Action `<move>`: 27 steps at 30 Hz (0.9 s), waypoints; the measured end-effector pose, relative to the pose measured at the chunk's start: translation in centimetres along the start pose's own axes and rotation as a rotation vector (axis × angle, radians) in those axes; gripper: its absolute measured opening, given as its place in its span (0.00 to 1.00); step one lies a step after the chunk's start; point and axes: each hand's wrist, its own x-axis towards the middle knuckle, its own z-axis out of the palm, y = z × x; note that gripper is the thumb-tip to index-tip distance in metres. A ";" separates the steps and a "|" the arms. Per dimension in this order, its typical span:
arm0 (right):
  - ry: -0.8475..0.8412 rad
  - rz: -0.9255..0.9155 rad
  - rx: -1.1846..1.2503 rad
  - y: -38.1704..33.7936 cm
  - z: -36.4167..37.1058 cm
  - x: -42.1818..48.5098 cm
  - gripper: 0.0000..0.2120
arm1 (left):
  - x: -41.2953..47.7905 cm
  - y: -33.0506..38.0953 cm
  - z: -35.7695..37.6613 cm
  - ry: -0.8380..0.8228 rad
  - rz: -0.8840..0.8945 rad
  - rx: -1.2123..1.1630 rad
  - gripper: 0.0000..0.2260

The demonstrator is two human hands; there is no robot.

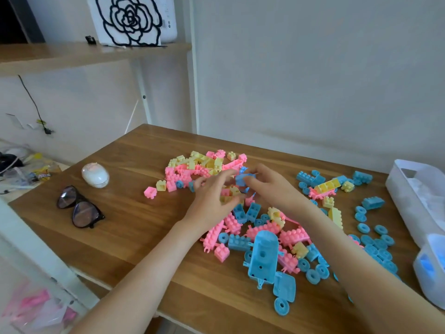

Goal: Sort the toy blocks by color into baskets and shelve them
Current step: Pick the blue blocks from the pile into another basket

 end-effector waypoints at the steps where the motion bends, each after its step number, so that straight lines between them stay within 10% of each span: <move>1: -0.019 0.006 0.023 0.0 0.2 0.2 0.08 | 0.1 0.1 0.1 -0.024 -0.008 -0.016 0.23; 8: -0.163 0.058 0.145 0.3 0.7 1.1 0.10 | 0.2 -0.6 0.4 0.064 0.036 0.024 0.13; 15: 0.160 0.196 0.048 1.4 -0.9 2.3 0.10 | 0.4 -1.0 1.0 0.129 0.062 0.124 0.07; 27: -0.098 0.200 -0.402 1.8 0.9 3.7 0.27 | 0.1 -0.3 0.5 0.071 0.048 0.073 0.05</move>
